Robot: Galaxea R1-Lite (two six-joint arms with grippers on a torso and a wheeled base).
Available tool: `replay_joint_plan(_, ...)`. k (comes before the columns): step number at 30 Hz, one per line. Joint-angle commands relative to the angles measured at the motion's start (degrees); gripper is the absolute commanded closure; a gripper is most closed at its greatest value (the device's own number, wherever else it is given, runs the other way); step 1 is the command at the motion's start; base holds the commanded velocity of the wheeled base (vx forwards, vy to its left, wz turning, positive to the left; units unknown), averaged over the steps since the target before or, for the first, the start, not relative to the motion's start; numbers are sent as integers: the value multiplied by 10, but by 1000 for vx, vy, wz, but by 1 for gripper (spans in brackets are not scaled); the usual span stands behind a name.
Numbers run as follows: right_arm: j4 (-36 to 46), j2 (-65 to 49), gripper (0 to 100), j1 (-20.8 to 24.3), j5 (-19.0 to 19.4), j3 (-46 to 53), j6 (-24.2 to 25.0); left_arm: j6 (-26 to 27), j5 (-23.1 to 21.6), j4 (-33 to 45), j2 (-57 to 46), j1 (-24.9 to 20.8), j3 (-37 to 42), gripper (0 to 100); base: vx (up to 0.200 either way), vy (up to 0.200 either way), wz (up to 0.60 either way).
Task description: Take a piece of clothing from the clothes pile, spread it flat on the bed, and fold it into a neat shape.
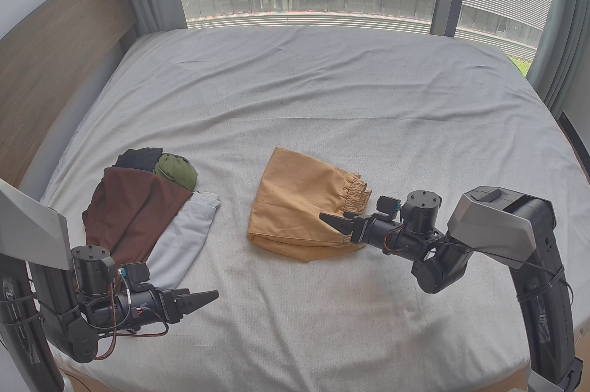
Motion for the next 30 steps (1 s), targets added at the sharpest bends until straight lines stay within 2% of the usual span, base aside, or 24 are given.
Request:
replay_joint_plan(1, 0, 25, 0, 0, -2, -1, 0, 0, 0, 0, 0, 0, 0, 0, 0, 0, 0)
replay_joint_plan(6, -26, 9, 0, 3, -16, 14, 0, -3, 0, 0, -9, 0, 1, 0, 0, 0, 0)
replay_joint_plan(10, -39, -106, 0, 2, -16, 87, 0, -16, 0, 0, -66, -1, 3, 0, 0, 0, 0)
replay_joint_plan(15, -36, -292, 0, -11, -17, 184, -3, -85, 0, 1, -208, -13, 8, 0, 0, 0, 0)
replay_joint_plan(20, -30, -489, 0, -36, -20, 336, -47, -159, 3, 2, -399, -32, 15, 0, 0, 0, 0)
replay_joint_plan(25, -36, -630, 0, -83, -24, 493, -131, -163, 3, 17, -545, -36, 39, 0, 0, 0, 0)
replay_joint_plan(27, -39, -650, 0, -95, -24, 512, -139, -163, 3, 29, -565, -35, 39, 0, 0, 0, 0)
replay_joint_plan(28, -38, -714, 0, -126, -19, 557, -141, -165, 0, 79, -626, -32, 39, 0, 0, 0, 0)
replay_joint_plan(29, -38, -724, 0, -130, -18, 563, -140, -165, -2, 87, -633, -32, 39, 0, 0, 0, 0)
replay_joint_plan(30, -31, -776, 0, -145, -16, 586, -132, -166, -3, 130, -671, -34, 38, 0, 0, 0, 0)
